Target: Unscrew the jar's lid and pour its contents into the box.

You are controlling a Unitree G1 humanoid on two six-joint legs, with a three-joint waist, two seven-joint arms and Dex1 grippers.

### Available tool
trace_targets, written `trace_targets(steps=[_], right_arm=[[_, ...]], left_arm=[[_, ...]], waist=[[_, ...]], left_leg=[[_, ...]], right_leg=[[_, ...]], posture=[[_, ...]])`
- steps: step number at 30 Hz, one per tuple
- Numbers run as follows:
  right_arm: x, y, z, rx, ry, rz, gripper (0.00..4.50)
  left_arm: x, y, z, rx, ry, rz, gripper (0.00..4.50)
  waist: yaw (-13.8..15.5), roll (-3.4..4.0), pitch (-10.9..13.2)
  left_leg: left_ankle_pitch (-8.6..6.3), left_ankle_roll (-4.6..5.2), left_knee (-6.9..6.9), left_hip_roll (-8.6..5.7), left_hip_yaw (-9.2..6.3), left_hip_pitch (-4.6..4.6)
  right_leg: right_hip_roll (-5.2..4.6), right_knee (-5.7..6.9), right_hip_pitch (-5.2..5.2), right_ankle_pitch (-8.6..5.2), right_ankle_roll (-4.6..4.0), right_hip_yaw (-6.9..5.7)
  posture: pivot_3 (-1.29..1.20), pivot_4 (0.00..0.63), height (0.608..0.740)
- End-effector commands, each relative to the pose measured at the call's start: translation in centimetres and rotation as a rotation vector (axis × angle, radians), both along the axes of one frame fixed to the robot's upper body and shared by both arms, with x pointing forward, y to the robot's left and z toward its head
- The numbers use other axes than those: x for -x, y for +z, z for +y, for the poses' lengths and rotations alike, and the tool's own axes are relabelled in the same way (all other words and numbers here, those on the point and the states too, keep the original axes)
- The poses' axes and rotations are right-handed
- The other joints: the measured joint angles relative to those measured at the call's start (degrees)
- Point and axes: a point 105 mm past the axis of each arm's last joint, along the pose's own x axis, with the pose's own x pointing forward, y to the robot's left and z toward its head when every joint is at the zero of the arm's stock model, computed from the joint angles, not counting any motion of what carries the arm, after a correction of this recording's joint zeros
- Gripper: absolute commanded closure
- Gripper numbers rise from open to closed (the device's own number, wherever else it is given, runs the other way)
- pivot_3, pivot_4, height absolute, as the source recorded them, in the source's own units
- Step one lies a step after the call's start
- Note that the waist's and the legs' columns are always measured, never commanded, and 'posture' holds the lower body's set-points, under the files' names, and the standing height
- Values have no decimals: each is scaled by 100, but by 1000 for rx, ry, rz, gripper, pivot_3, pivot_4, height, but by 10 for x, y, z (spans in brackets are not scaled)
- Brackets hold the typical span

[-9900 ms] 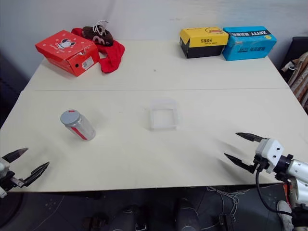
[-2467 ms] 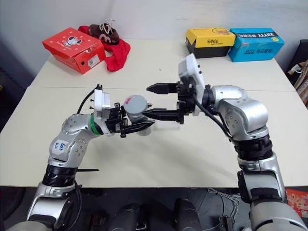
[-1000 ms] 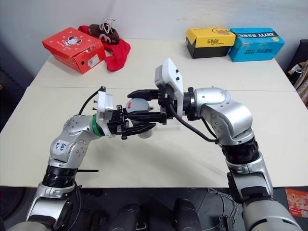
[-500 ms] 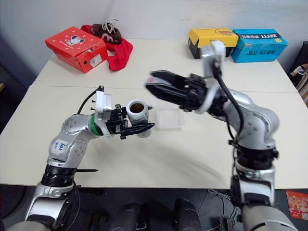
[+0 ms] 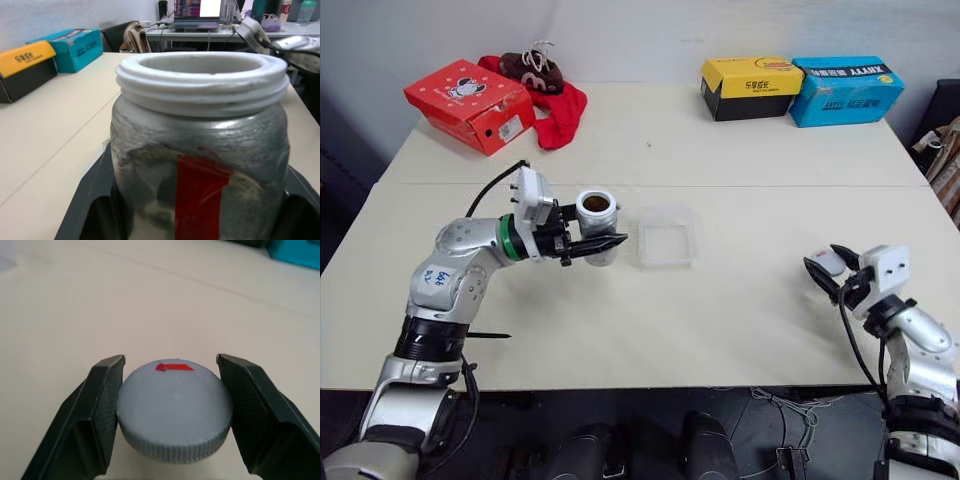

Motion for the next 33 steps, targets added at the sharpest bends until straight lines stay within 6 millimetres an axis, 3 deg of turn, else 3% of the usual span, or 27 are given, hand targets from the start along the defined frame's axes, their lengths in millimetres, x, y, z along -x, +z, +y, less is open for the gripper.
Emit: trace_targets(steps=[1,5,9,15,22,28,33], right_arm=[[5,13,-9,-41,-40,-53,1242],[17,24,-17,-27,-55,-86,6],[36,56,-12,2,-11,-158,6],[66,100,53,174,311,-200,6],[75,108,100,149,465,-198,6],[76,98,100,119,421,-180,6],[79,92,98,101,389,-172,6]], left_arm=[[-7,16,-5,5,16,-61,2104],[-17,27,-12,9,34,-79,2104],[-30,41,-21,-13,66,-141,2104],[-49,45,-41,-215,107,-284,2104],[-70,37,-63,-498,172,-646,2104],[-77,44,-80,-568,215,-906,2104],[-80,51,-91,-689,252,-1280,2104]], waist=[[0,10,6],[40,15,8],[79,20,12],[90,23,14],[157,20,15],[240,16,18],[241,16,18]], left_leg=[[1,-2,0,1,0,1],[1,0,2,1,-3,0],[0,4,3,-4,-6,-6],[-8,7,4,-5,-5,-8],[-13,14,8,-5,-2,-11],[-26,38,10,-22,-6,-28],[-42,66,19,-36,-6,-54]], right_leg=[[0,2,0,-1,-2,6],[-3,11,-1,0,-3,50],[-6,18,-2,0,-2,52],[-7,0,-4,1,-1,52],[-35,-9,-13,2,-2,52],[-73,-10,-22,3,0,23],[-68,-12,-24,16,24,-28]], posture=[[0,150,740],[0,150,740],[0,150,740],[0,150,740],[0,150,740],[0,150,740],[0,150,740]])
